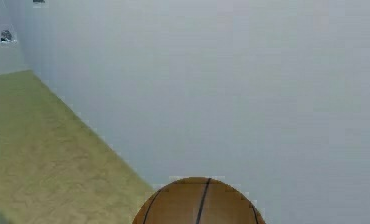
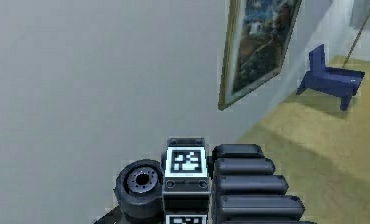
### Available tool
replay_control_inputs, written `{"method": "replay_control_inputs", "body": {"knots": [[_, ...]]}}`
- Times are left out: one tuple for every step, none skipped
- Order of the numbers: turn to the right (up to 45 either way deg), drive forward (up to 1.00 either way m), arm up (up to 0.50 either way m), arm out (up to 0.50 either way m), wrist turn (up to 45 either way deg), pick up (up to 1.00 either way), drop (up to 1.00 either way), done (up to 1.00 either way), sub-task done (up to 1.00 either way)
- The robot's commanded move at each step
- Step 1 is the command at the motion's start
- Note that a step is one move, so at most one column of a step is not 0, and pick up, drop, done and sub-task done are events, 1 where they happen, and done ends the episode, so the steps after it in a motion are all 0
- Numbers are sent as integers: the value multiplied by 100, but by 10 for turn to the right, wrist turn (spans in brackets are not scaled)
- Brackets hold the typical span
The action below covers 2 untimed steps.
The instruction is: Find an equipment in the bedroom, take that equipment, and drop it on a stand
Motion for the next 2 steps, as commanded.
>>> {"method": "replay_control_inputs", "body": {"knots": [[-300,0,0,0,0,0,0,0,0],[-30,0,0,0,0,0,0,0,0]]}}
